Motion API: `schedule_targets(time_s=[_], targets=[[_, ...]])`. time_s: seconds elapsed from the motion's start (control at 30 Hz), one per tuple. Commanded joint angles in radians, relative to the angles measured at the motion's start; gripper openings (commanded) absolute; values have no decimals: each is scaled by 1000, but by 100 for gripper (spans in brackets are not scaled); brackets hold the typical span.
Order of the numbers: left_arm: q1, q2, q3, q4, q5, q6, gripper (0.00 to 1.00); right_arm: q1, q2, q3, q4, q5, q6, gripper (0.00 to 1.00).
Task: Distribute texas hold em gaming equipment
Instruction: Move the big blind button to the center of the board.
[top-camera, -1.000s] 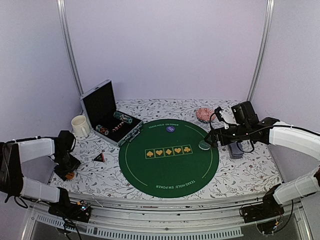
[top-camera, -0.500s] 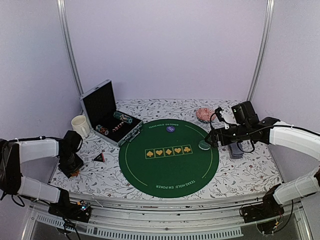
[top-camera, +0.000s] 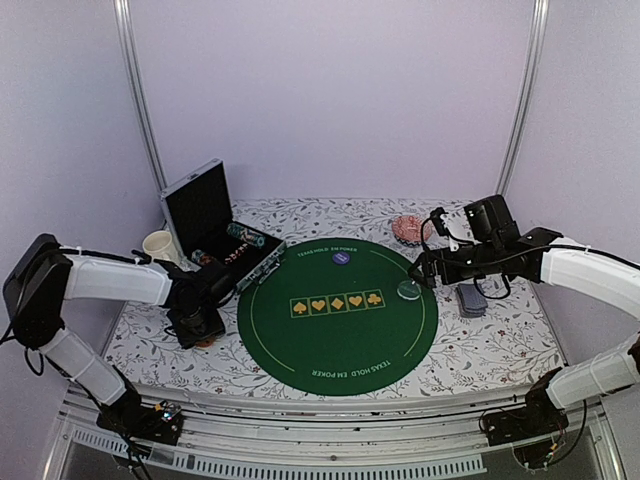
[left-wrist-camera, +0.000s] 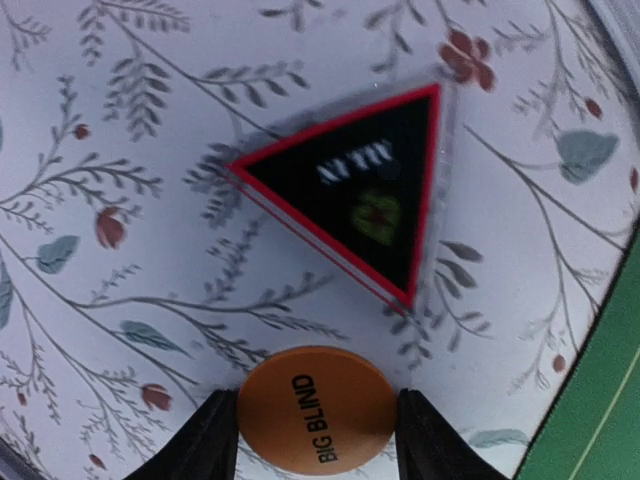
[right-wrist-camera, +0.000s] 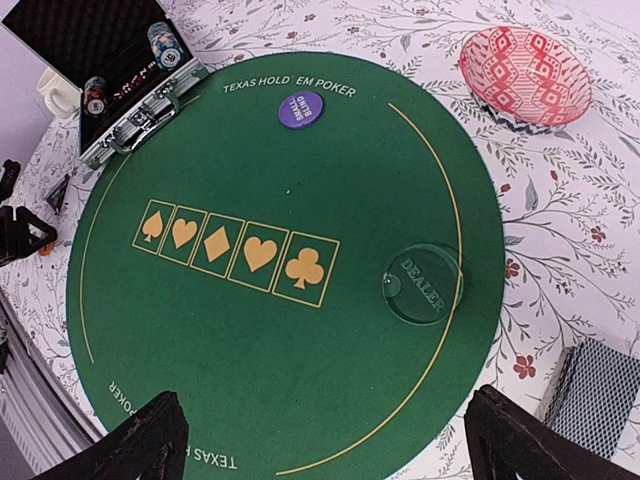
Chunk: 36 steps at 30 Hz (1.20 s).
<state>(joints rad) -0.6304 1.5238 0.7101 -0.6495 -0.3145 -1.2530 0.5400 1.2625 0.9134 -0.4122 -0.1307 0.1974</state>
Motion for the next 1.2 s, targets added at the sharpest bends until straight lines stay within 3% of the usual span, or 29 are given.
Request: schedule_targets(time_s=[0.0,0.2,0.53,0.77,1.17], targets=[[-105,109,36,-23,272,143,55,-6,-11,44,-35,-20,19,99],[-160,138,30,-51,326,334,61,-5,-14,54,-48,-22,33,99],[-184,119,23,-97,206,424,74,-5,-4,83,-61,-42,51,99],[-94,129,23,-63,135,460,71,-6,-16,84,-77,-40,59,99],[-19,129,5,-33,130,484,66,-6,-18,76,-82,-35,63,99]])
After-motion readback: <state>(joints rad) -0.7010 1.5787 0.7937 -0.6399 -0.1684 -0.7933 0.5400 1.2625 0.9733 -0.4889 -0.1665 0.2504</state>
